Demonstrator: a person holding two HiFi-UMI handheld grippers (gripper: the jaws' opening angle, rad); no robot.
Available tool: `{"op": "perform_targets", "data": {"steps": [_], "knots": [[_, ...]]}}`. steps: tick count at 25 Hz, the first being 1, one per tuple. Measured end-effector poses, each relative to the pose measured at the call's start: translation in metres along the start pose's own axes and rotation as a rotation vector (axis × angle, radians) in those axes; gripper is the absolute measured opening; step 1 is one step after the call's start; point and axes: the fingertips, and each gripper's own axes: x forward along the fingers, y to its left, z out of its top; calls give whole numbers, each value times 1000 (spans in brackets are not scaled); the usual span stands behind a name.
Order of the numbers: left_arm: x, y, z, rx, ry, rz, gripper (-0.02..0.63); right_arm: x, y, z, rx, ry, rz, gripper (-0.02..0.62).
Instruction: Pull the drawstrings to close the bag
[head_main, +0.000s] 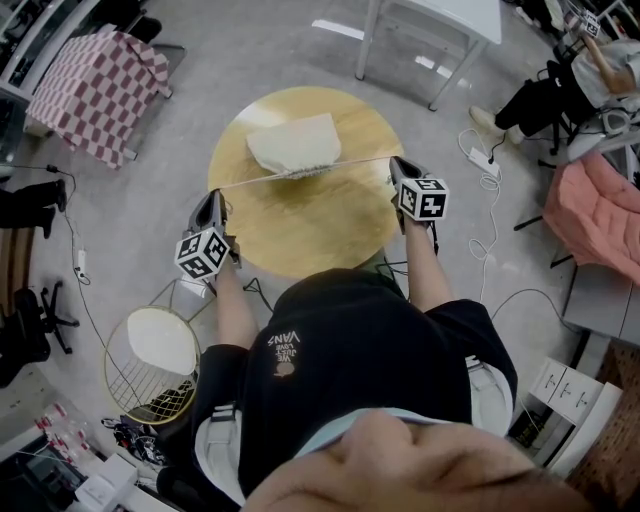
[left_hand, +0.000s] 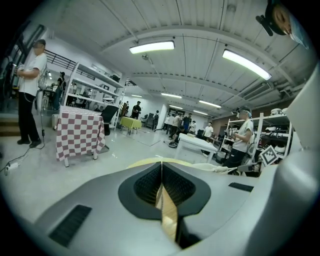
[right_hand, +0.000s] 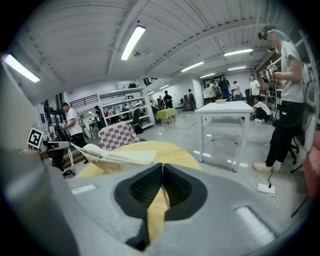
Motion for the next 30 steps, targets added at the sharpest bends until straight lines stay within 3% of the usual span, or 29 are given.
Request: {"op": "perform_targets", "data": {"steps": [11, 30], "knots": [[6, 9, -38, -27, 80, 46, 17, 9, 4, -40, -21, 98, 7, 3], [2, 15, -81, -5, 167, 57, 18, 12, 9, -76, 26, 150, 20, 8]]}}
